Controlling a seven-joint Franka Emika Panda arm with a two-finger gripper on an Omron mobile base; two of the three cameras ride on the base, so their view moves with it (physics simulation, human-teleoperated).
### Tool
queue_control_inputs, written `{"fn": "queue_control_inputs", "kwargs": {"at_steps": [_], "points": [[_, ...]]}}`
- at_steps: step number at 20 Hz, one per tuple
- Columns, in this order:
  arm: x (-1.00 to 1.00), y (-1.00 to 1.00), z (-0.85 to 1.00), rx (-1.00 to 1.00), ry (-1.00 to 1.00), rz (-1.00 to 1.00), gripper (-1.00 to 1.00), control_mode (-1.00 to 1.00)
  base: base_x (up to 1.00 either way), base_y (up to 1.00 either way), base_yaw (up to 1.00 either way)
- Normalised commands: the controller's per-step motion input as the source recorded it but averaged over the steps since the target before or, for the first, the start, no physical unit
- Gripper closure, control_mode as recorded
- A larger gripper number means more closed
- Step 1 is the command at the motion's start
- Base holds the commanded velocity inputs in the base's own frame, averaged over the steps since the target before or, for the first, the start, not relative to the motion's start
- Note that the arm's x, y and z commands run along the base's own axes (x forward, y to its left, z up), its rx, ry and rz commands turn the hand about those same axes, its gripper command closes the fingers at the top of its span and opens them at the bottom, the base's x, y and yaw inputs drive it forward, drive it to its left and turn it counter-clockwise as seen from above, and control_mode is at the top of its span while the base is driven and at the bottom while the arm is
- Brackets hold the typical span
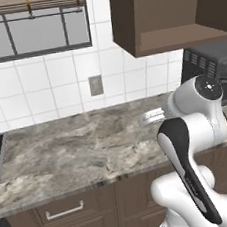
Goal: Open the cabinet and move the ladle to the pot. Then close the cabinet.
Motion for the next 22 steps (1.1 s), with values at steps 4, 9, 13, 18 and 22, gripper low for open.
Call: {"fn": "queue_control_inputs", "kwargs": {"at_steps": [4, 9, 13, 18, 22], "points": [[0.00, 0.00, 0.00, 0.00, 0.00, 0.00, 1.00, 1.00, 0.00, 0.69, -0.01], [0.00, 0.00, 0.00, 0.00, 0.00, 0.00, 1.00, 1.00, 0.00, 0.68, 0.00], [0.00, 0.00, 0.00, 0.00, 0.00, 0.00, 1.00, 1.00, 0.00, 0.66, 0.00], [0.00, 0.00, 0.00, 0.00, 0.00, 0.00, 1.00, 1.00, 0.00, 0.59, 0.01], [0.00, 0.00, 0.00, 0.00, 0.00, 0.00, 1.00, 1.00, -0.08, 0.43, 0.08]]}}
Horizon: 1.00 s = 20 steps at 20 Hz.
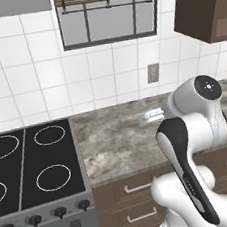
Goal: Open the cabinet and move the ladle to the pot. Then close the cabinet.
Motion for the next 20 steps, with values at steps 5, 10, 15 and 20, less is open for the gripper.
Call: {"fn": "queue_control_inputs", "kwargs": {"at_steps": [5, 10, 15, 20], "points": [[0.00, 0.00, 0.00, 0.00, 0.00, 0.00, 1.00, 1.00, -0.32, 0.32, 0.08], [0.00, 0.00, 0.00, 0.00, 0.00, 0.00, 1.00, 1.00, -0.45, 0.23, 0.07], [0.00, 0.00, 0.00, 0.00, 0.00, 0.00, 1.00, 1.00, -0.48, 0.22, 0.03], [0.00, 0.00, 0.00, 0.00, 0.00, 0.00, 1.00, 1.00, -0.27, 0.51, 0.00]]}}
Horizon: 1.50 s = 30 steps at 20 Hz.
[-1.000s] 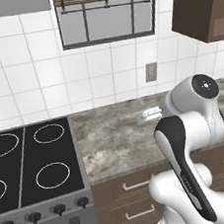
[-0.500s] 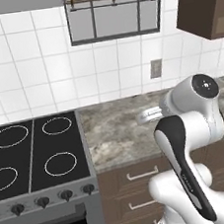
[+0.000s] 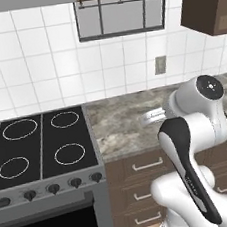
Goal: Open the cabinet and move the ladle to the pot. Then close the cabinet.
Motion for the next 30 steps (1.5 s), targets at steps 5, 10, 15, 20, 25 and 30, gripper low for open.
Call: {"fn": "queue_control_inputs", "kwargs": {"at_steps": [5, 10, 15, 20, 25, 30], "points": [[0.00, 0.00, 0.00, 0.00, 0.00, 0.00, 1.00, 1.00, -0.18, 0.77, 0.00], [0.00, 0.00, 0.00, 0.00, 0.00, 0.00, 1.00, 1.00, -0.14, 0.81, 0.00], [0.00, 0.00, 0.00, 0.00, 0.00, 0.00, 1.00, 1.00, -0.16, 0.69, 0.00], [0.00, 0.00, 0.00, 0.00, 0.00, 0.00, 1.00, 1.00, -0.11, 0.63, 0.00], [0.00, 0.00, 0.00, 0.00, 0.00, 0.00, 1.00, 1.00, -0.05, 0.61, 0.00], [0.00, 0.00, 0.00, 0.00, 0.00, 0.00, 1.00, 1.00, -0.03, 0.63, 0.00]]}}
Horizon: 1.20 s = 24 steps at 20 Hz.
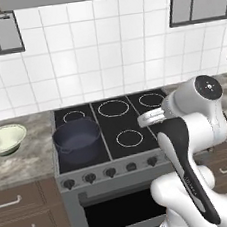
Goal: Open the cabinet and move the ladle to the pot. Then close the cabinet.
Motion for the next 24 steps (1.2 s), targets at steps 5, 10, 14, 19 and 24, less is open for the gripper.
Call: {"fn": "queue_control_inputs", "kwargs": {"at_steps": [5, 10, 14, 19, 24], "points": [[0.00, 0.00, 0.00, 0.00, 0.00, 0.00, 1.00, 1.00, -0.03, 0.59, 0.00], [0.00, 0.00, 0.00, 0.00, 0.00, 0.00, 1.00, 1.00, -0.05, 0.53, 0.00], [0.00, 0.00, 0.00, 0.00, 0.00, 0.00, 1.00, 1.00, -0.06, 0.50, 0.00], [0.00, 0.00, 0.00, 0.00, 0.00, 0.00, 1.00, 1.00, -0.05, 0.43, 0.00], [0.00, 0.00, 0.00, 0.00, 0.00, 0.00, 1.00, 1.00, -0.03, 0.44, 0.00]]}}
